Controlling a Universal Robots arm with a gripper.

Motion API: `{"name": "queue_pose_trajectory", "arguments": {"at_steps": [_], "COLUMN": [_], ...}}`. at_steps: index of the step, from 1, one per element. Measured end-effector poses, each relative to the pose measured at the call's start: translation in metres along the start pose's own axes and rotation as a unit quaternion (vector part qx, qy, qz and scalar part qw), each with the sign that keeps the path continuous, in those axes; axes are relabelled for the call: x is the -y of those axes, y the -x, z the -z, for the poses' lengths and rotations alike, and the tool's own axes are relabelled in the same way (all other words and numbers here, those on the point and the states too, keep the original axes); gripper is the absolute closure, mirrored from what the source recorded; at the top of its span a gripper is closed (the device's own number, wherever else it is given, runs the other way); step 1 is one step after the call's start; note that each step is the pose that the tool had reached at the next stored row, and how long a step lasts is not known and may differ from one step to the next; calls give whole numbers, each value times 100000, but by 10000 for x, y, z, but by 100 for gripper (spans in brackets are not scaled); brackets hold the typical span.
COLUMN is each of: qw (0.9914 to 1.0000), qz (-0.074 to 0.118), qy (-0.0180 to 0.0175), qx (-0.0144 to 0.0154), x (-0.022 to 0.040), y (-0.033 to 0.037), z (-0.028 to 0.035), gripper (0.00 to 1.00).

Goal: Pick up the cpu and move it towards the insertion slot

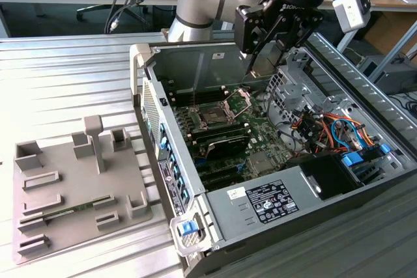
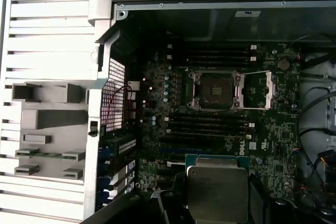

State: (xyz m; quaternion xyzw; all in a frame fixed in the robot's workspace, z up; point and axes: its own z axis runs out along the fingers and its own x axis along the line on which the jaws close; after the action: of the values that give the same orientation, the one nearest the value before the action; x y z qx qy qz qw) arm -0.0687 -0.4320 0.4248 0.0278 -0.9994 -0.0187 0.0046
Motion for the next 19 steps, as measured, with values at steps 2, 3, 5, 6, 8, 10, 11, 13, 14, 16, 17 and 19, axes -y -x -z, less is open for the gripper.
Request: {"name": "queue_pose_trajectory", "arguments": {"at_steps": [2, 3, 5, 6, 8, 10, 11, 13, 14, 16, 17, 19], "qw": [100000, 100000, 100000, 100000, 100000, 100000, 100000, 100000, 100000, 100000, 100000, 100000], "qz": [0, -2, 2, -1, 0, 0, -3, 0, 0, -1, -1, 0], "qy": [-2, -5, -4, -1, -2, -3, -4, -1, -1, -2, -3, -2], "qx": [0, -1, -1, 0, -1, -1, -6, -2, -1, -2, -1, -1], "x": [1, 1, 1, 1, 2, 3, 3, 4, 4, 5, 5, 6], "y": [22, 28, 45, 54, 74, 98, 112, 134, 141, 163, 178, 192], "z": [0, 0, 0, 0, 0, 1, 1, 1, 1, 1, 1, 1], "gripper": [45, 45, 45, 45, 45, 45, 45, 45, 45, 45, 45, 45]}}
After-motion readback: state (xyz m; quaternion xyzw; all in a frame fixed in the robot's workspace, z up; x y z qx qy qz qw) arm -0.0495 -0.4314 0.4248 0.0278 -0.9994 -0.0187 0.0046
